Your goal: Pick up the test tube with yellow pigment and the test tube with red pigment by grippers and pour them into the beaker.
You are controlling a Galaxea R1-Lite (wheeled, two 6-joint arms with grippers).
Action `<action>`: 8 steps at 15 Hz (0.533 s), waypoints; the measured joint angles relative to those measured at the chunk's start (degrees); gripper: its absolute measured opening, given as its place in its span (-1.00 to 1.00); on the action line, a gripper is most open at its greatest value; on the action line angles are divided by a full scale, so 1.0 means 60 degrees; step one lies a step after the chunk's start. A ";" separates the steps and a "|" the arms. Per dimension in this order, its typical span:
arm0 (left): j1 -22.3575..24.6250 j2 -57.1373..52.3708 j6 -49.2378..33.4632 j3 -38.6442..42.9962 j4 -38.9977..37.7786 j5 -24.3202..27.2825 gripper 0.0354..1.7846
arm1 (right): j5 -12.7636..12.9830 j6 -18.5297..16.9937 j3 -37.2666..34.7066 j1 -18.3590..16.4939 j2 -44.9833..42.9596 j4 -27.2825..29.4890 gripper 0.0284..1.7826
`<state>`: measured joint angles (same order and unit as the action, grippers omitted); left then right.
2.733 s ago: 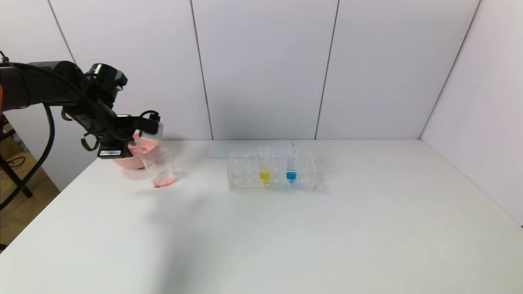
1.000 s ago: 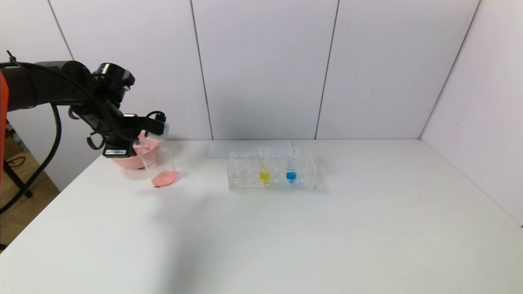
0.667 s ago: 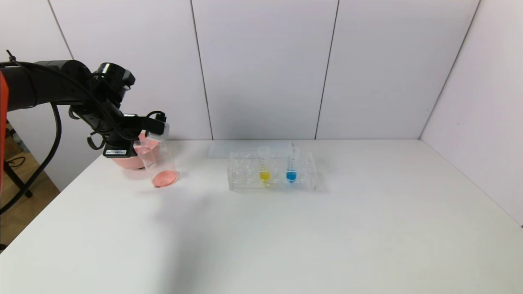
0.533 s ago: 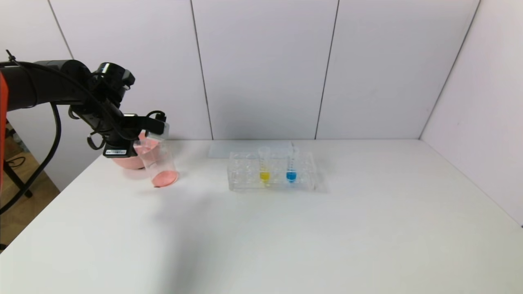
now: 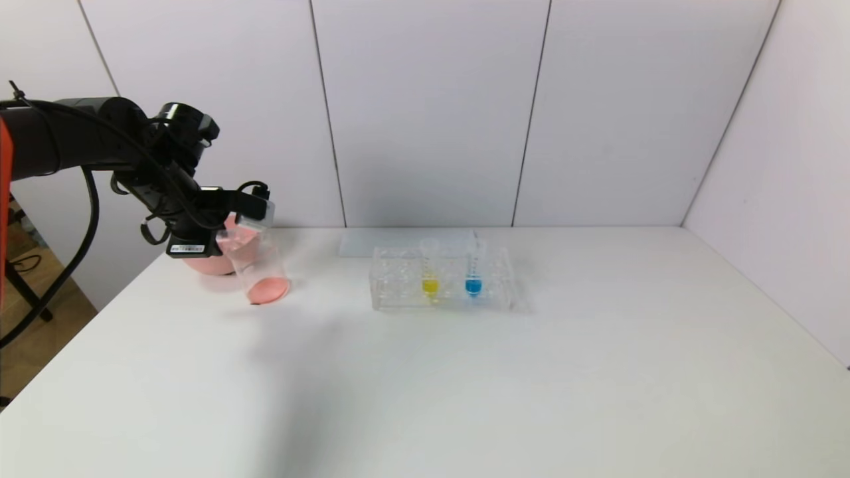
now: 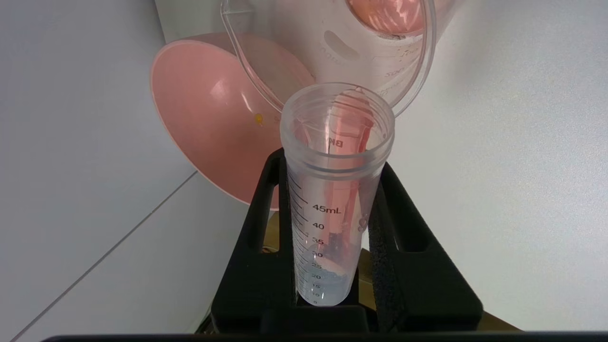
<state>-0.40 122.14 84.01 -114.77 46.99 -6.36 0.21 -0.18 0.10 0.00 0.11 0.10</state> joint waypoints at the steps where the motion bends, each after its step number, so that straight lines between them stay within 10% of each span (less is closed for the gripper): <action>1: -0.0002 -0.0002 -0.0004 0.0000 0.0014 -0.0008 -0.52 | 0.0000 0.0000 0.0000 0.0000 0.0000 0.0000 0.91; 8: 0.0000 -0.0020 0.0000 0.0000 0.0059 -0.0055 -0.52 | -0.0004 0.0000 0.0000 0.0000 0.0000 0.0000 0.91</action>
<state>-0.40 122.02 84.01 -114.77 47.35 -6.69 0.18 -0.18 0.10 0.00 0.11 0.10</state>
